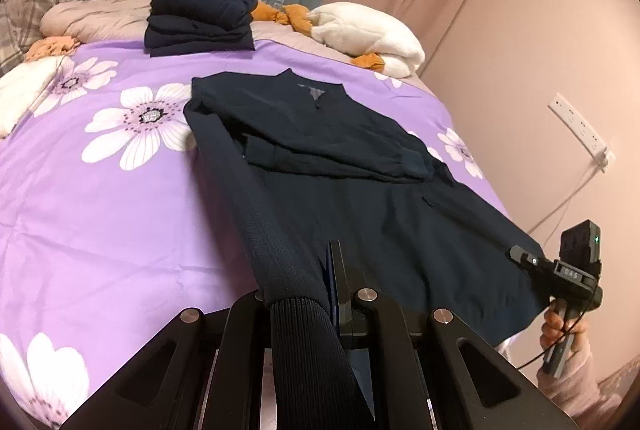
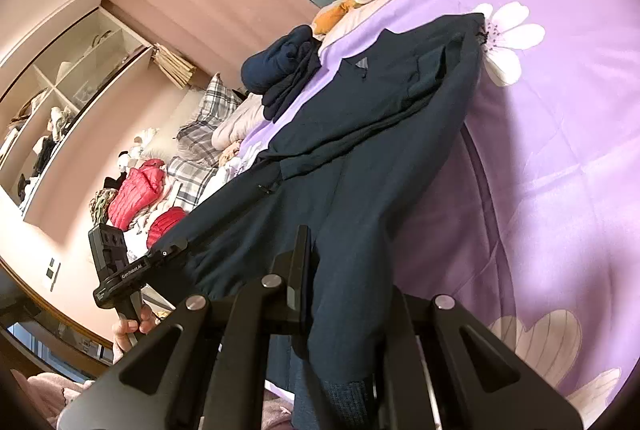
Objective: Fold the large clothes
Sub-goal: 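Close both grippers on the navy jacket hem edge, then lift the hem with both grippers and fold it up toward the collar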
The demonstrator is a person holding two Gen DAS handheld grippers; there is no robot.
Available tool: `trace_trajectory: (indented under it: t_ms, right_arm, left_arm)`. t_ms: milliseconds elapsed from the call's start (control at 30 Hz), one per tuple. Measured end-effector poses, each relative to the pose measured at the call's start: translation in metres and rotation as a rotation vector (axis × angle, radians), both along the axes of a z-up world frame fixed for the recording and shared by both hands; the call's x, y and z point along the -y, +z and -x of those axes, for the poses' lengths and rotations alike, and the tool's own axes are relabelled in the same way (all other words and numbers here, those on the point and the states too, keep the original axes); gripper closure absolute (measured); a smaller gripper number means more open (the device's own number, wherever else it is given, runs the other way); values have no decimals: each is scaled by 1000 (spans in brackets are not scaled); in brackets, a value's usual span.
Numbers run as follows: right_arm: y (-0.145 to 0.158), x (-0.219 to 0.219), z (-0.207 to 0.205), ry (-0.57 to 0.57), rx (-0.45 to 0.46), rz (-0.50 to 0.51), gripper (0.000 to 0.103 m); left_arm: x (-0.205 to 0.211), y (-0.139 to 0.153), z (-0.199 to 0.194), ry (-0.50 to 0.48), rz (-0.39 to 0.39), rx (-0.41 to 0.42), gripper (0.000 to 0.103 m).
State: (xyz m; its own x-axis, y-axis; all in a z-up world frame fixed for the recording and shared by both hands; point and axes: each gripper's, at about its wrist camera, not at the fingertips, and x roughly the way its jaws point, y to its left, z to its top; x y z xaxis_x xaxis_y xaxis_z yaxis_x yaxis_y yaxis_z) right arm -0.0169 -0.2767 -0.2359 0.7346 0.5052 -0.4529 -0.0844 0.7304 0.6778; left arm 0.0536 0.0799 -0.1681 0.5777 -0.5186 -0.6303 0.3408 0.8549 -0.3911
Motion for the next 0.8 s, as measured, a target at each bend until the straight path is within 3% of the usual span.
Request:
trace_trajectory:
  t_ms: [800]
  right_arm:
    - [41,-12,33,88,108,-8,94]
  left_arm:
    - [-14,31,48,-39,56,20,96]
